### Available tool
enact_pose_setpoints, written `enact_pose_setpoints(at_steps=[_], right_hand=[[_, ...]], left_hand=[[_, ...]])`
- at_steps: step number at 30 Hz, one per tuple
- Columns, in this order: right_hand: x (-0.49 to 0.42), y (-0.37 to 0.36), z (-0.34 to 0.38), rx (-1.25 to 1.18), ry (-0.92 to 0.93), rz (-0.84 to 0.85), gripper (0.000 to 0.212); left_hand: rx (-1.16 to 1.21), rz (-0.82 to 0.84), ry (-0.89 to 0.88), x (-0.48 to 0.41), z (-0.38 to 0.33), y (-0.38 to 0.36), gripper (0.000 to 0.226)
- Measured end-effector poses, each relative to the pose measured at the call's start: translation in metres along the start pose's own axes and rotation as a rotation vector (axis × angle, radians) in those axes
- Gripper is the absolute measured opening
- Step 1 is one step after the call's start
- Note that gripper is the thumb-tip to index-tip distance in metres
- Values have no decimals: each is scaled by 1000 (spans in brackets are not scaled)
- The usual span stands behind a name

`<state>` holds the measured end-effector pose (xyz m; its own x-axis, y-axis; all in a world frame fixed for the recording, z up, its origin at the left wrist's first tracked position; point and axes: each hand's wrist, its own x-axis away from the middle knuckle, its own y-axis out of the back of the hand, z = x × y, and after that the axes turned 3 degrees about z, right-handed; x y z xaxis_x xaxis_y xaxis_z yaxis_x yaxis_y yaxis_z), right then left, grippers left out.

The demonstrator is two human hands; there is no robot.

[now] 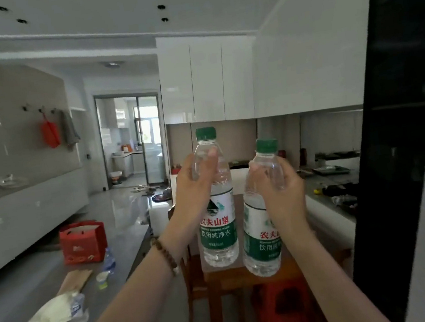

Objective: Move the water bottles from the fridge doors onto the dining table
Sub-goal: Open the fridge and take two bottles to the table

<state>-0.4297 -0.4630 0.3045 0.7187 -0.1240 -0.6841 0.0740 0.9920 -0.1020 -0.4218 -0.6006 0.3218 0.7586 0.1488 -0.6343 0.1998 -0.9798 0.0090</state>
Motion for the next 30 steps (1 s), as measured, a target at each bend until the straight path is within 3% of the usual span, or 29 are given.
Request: enact_pose_setpoints(at_steps=[3,6,10,13,20,30], right_hand=[[-14,-32,-49,9,-54,23,16],[-32,-52,-101,39,-92,29,15],[-63,-65,-184,57,-179,18,18],[-92,-71,-254,82,-218,22,19],[-172,-76,-441,159,-318,105,33],[-260,-105,-628,203,-456,265,27]], left_hand=[[-45,102,12,-24,51,21,10],[-75,130,36,-48,107,32,3],[-37,95,54,-86,193,32,6],[-48,113,99,-118,266,23,30],[-132,76,289,-213,437,-13,25],[-164,176,456,-290,613,-26,23]])
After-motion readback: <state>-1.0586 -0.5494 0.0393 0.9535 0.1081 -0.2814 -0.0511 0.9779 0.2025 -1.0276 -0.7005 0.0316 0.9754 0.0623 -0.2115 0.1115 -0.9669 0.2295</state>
